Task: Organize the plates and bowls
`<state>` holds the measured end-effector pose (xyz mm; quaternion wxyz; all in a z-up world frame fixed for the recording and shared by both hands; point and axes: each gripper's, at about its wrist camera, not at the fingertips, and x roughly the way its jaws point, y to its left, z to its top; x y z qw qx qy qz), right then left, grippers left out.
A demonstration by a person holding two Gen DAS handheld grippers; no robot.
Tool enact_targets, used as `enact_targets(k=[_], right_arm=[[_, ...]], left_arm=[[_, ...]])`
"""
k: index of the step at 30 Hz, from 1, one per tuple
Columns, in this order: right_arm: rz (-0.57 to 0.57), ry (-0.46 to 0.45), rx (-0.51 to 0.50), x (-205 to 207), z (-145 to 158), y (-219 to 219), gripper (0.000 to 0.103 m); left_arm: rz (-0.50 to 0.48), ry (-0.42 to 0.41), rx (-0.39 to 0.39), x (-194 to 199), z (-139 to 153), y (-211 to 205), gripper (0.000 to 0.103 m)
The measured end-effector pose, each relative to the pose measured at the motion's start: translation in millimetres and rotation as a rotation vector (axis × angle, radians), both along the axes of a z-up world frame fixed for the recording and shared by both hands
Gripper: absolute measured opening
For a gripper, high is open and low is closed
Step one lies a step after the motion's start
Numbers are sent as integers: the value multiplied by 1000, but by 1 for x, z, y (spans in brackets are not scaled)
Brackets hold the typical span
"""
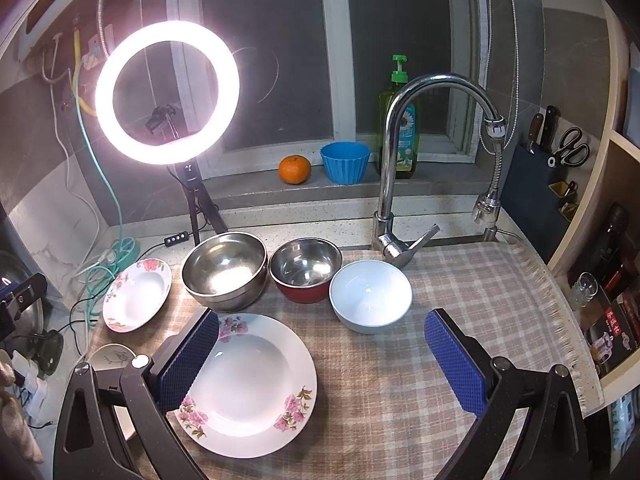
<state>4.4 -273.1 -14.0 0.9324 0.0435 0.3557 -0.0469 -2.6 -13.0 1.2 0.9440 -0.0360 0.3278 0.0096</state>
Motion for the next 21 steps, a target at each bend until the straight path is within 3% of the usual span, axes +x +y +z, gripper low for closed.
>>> enact_targets(k=[21], right_arm=[[7,9,1,2,-4,3,101]], left_arm=[[3,0,2,1,-1,-2,87]])
